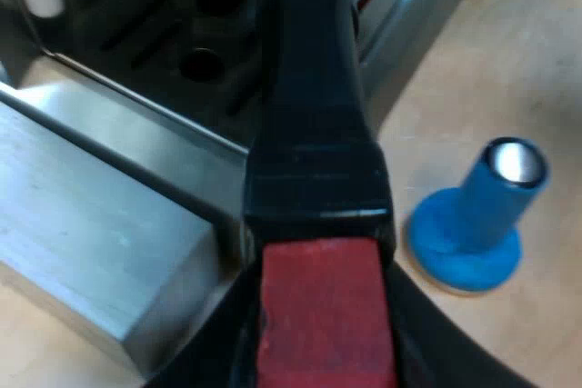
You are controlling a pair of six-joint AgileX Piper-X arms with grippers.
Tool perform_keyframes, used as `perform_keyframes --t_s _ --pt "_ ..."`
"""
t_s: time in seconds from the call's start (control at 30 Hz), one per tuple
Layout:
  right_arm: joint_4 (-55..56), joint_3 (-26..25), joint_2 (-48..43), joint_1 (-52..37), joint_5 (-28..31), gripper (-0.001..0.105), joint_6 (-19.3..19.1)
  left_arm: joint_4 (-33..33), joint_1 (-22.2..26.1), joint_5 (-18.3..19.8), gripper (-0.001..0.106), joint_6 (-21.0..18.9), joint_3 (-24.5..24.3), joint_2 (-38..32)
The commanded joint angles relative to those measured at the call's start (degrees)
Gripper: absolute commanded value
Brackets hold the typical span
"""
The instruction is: Put the handle in the coffee machine
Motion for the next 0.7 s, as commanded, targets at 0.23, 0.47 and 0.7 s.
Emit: perform_keyframes --t_s 0.23,0.47,0.7 --pt "-1.79 0.12 1.43 -0.07 0.91 0.093 -0.44 -3.93 -1.98 7.76 0.000 0.69 -0.61 1.16" --pt "-1.79 0.12 1.42 -0.32 0.78 0.093 -0.44 -8.65 -7.03 7.25 0.000 -4.45 -0.77 1.16" --pt "-1.79 0.12 1.42 -0.32 0.78 0.093 -0.44 -16.67 -7.01 7.25 0.000 -12.70 -0.77 1.16"
